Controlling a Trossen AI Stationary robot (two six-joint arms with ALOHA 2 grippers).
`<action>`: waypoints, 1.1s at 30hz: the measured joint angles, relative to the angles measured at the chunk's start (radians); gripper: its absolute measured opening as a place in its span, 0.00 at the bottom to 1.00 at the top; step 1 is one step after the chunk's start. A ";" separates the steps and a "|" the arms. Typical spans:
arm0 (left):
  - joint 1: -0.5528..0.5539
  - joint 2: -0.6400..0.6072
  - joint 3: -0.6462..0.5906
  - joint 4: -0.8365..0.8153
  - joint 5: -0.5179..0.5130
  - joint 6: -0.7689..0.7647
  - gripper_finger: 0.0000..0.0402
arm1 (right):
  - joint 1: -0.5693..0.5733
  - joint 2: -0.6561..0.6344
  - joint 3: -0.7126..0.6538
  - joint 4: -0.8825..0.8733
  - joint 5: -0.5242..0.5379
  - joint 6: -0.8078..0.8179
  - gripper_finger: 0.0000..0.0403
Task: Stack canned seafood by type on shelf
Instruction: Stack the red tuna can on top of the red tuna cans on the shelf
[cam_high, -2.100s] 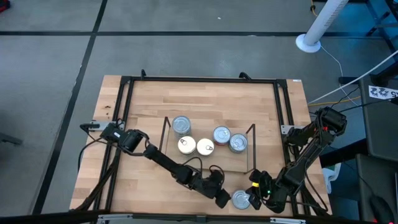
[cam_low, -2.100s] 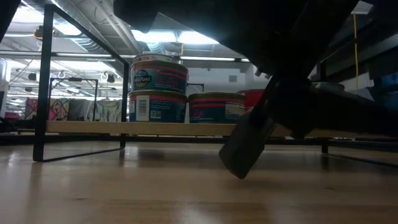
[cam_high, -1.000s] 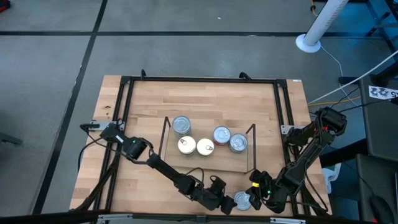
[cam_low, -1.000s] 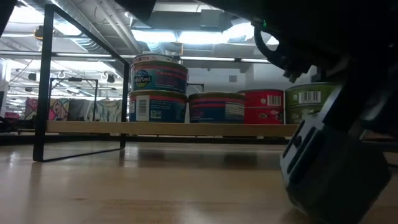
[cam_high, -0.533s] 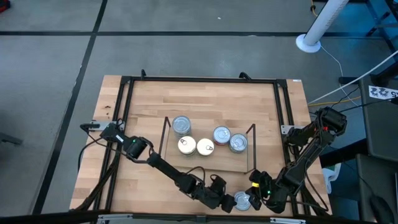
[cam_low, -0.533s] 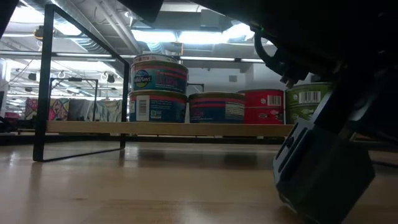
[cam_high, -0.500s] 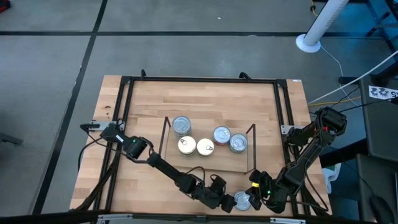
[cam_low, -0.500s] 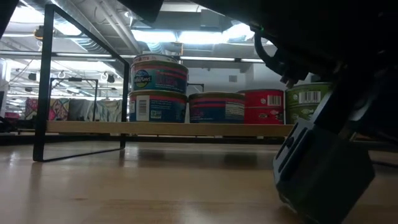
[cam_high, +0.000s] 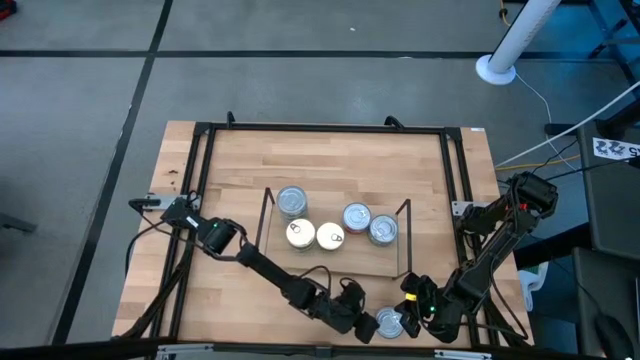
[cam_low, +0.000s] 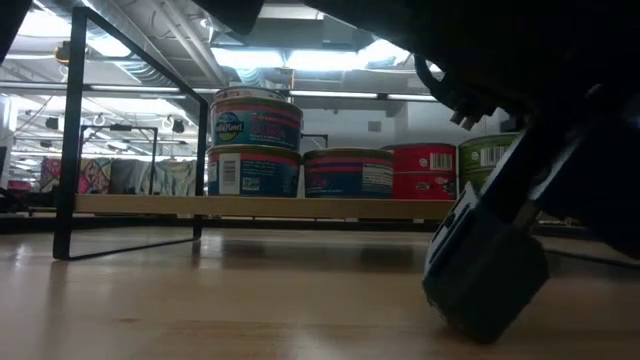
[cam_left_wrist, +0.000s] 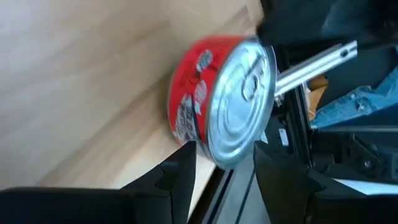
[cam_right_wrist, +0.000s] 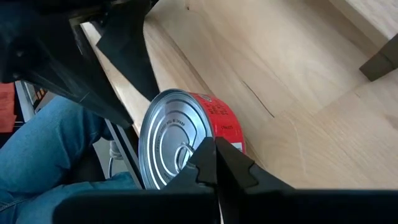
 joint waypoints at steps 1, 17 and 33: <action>0.004 0.000 0.000 -0.005 0.000 -0.009 0.39 | 0.000 0.000 0.000 0.000 0.000 0.000 0.00; 0.036 -0.006 0.003 -0.102 0.005 -0.069 0.26 | 0.000 0.000 0.000 0.000 0.000 -0.001 0.00; 0.037 -0.006 0.002 -0.113 0.021 -0.018 0.02 | 0.000 0.000 0.000 0.000 0.016 -0.001 0.00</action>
